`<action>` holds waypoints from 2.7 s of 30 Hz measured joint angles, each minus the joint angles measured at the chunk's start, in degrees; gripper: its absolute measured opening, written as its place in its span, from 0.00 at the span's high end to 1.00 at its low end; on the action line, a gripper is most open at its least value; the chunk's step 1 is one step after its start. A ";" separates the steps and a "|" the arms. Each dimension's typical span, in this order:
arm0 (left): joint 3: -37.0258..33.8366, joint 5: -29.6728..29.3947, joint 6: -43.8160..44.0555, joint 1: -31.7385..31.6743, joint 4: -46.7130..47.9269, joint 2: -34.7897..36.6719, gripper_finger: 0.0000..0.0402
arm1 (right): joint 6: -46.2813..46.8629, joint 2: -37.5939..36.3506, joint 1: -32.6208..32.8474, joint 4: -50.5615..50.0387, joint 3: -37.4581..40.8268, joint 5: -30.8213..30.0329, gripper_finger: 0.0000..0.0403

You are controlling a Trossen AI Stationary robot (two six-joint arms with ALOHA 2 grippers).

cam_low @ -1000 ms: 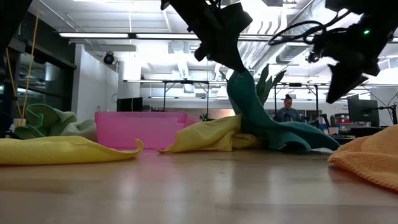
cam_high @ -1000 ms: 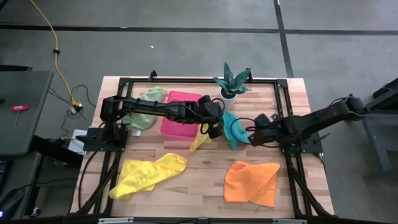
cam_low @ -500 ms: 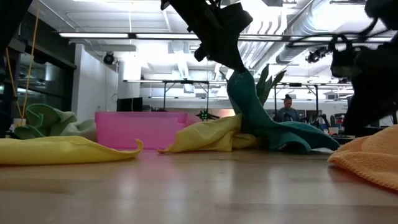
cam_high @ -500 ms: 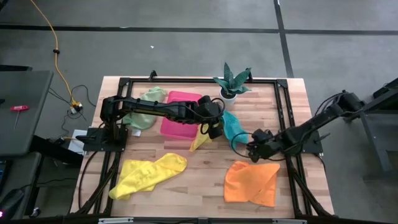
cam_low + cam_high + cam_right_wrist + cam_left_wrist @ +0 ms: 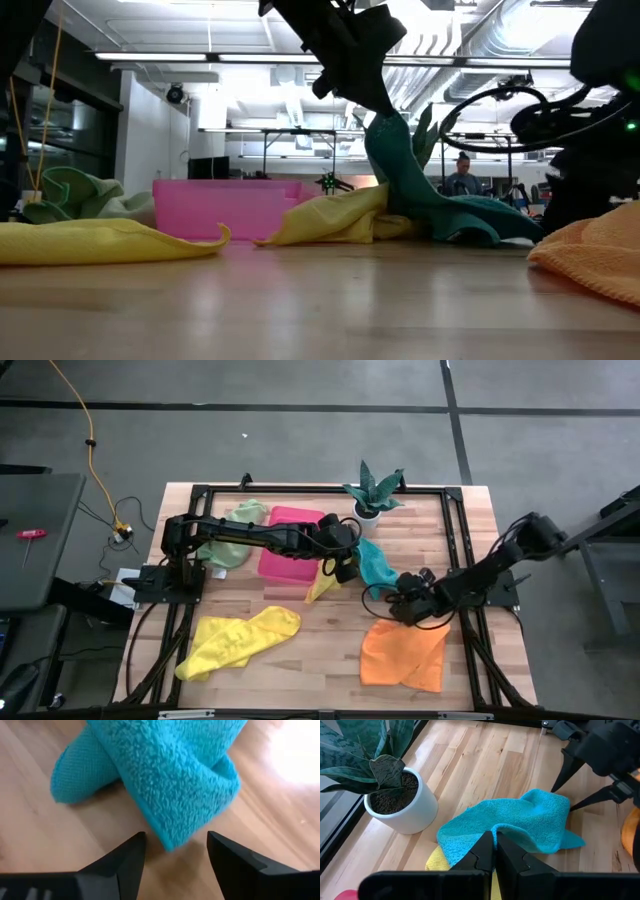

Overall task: Fold microfiber towels
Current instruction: Fold the blue microfiber cloth

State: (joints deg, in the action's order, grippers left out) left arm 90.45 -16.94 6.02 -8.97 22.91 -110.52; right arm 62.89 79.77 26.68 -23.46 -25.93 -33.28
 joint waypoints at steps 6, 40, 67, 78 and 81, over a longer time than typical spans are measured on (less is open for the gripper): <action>0.00 -0.17 1.35 0.00 -0.01 -0.02 1.00 | 0.15 5.81 -0.01 -3.04 -3.73 -3.24 0.52; 27.36 2.81 -12.67 -4.64 33.09 -0.13 1.00 | -15.44 -32.22 -8.35 -41.41 -31.83 10.04 1.00; 39.41 13.19 -23.65 -8.60 39.05 -0.37 1.00 | -24.76 -30.86 -14.04 -66.58 -57.02 7.51 1.00; 35.36 14.64 -15.40 2.42 40.76 -0.36 1.00 | -24.57 -29.82 -11.14 -66.60 -49.46 19.17 1.00; 30.23 14.32 -11.24 6.44 38.80 -0.37 1.00 | -22.80 -29.82 -8.29 -65.98 -46.53 20.17 1.00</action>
State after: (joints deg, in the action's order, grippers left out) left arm 120.69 -2.62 -5.22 -2.54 61.70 -110.89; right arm 40.09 49.95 18.38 -89.44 -72.46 -13.11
